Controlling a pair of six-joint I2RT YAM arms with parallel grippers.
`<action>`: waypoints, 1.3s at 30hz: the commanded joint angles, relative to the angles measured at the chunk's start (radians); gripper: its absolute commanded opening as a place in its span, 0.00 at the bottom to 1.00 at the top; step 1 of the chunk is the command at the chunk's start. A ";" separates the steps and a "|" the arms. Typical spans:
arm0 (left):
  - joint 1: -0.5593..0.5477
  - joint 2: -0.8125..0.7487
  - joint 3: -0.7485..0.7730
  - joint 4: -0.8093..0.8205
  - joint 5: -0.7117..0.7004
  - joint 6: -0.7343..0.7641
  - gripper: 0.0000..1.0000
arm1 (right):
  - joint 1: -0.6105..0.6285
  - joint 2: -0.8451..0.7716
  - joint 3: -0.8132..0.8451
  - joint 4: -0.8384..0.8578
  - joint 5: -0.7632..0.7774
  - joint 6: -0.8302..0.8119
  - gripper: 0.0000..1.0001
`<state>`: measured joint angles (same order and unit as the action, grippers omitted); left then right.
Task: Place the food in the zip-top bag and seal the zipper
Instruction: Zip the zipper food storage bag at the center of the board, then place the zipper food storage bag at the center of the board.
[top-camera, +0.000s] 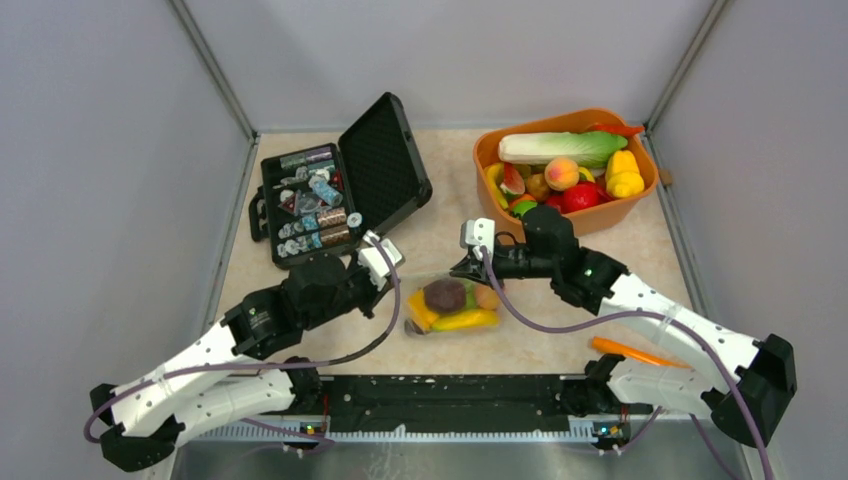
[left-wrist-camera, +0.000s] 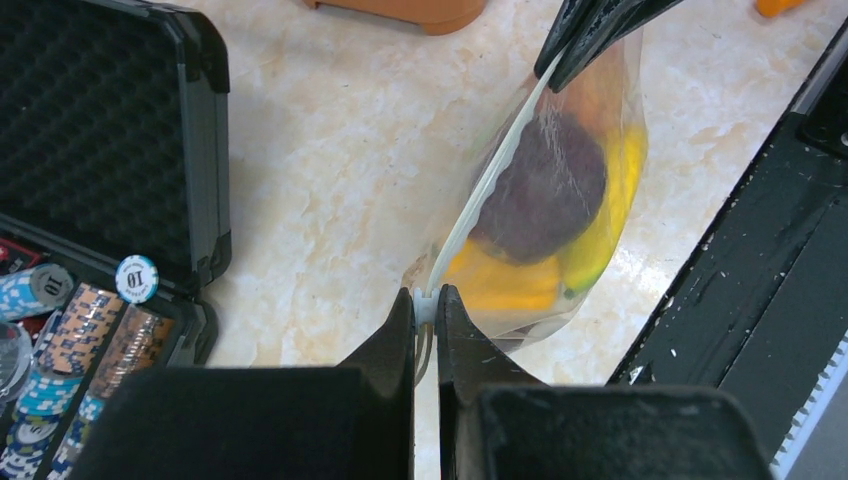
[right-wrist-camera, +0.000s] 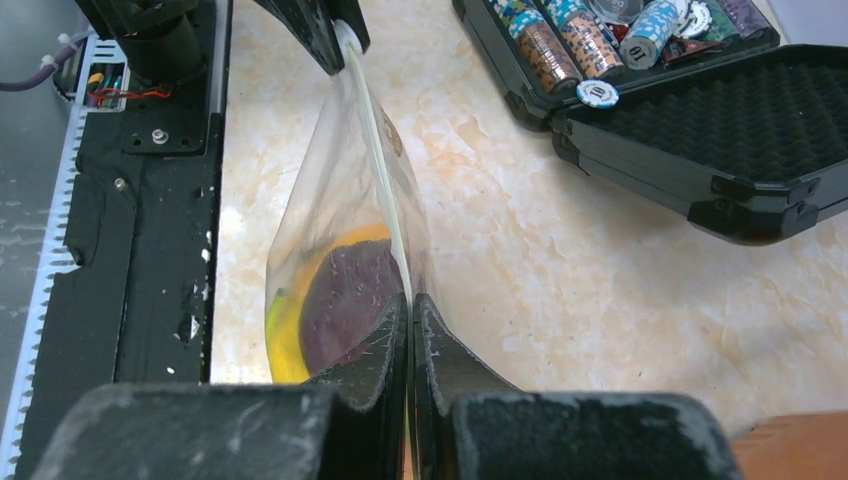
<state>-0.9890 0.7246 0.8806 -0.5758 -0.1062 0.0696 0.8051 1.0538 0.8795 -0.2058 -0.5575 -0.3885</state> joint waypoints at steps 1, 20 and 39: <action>0.011 -0.055 0.005 -0.093 -0.078 0.013 0.02 | -0.002 -0.035 0.004 0.008 0.040 0.003 0.00; 0.012 -0.079 0.009 -0.107 -0.165 0.004 0.41 | -0.001 -0.024 -0.006 0.038 0.025 0.011 0.00; 0.012 -0.181 0.020 0.019 -0.418 -0.091 0.99 | -0.001 -0.046 -0.026 0.140 0.113 0.030 0.00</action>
<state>-0.9813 0.5125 0.8833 -0.6228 -0.4320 0.0238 0.8040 1.0435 0.8509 -0.1577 -0.4805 -0.3809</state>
